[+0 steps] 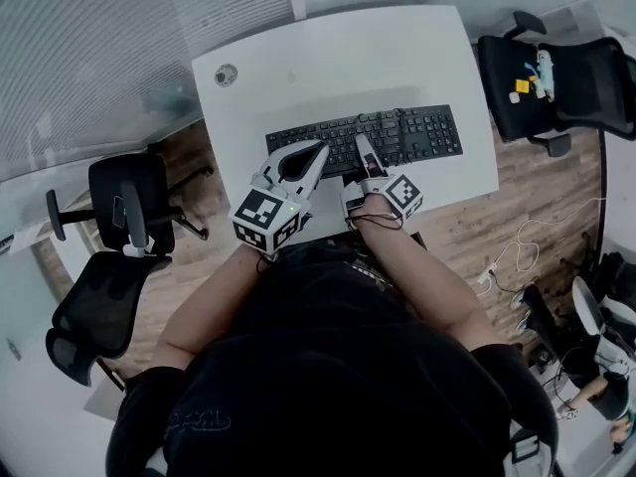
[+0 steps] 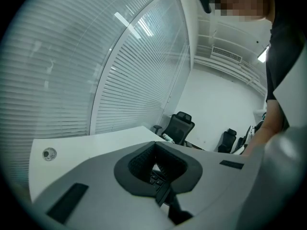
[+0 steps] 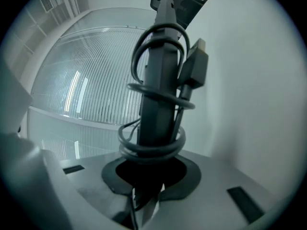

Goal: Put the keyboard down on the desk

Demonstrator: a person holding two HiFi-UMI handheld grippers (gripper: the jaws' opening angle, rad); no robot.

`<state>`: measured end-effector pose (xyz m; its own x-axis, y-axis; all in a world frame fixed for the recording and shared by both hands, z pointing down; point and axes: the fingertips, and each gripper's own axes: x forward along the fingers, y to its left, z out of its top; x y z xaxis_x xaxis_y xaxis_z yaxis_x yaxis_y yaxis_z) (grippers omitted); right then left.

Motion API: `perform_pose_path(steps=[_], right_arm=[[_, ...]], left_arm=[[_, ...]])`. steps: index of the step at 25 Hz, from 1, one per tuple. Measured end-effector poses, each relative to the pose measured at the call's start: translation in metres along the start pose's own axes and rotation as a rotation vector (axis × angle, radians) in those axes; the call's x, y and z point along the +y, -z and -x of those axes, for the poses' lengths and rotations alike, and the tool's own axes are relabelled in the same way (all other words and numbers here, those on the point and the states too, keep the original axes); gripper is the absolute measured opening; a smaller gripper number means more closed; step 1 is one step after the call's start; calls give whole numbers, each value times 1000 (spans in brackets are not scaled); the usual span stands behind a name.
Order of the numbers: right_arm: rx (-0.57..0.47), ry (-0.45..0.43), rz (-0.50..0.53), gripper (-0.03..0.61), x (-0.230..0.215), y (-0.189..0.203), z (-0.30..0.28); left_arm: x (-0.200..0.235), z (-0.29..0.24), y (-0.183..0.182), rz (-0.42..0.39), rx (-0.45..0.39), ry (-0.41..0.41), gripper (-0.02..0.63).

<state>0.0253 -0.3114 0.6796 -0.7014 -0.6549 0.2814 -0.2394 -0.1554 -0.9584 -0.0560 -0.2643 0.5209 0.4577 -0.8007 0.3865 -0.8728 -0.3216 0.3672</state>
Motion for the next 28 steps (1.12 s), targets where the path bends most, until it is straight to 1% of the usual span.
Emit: perform_pose_path(steps=[2,5,13,18,24,26,28], right_arm=[[1,4,-13,81,-5,-2,-3],[5,35,-24,81,-17,-3,-4],[9,74,-37,81,-37,-4,-15],[11,96,-35,80,-47,-2,-22],[40,131,-15,83,-57,3,-24],[46,141,-14,95,-59,5,-25],[52,144,-16,137,-59,6,-26]], left_arm=[[5,-2,1,5,8,-10,15],[8,-5,3,9,20,-19,15],[13,-18,13,23,54,-14,15],[17,-18,21,44,66,-20,15],[18,-20,26,60,78,-22,15],[18,-20,27,64,80,-23,15],[18,-20,28,66,80,-22,15]])
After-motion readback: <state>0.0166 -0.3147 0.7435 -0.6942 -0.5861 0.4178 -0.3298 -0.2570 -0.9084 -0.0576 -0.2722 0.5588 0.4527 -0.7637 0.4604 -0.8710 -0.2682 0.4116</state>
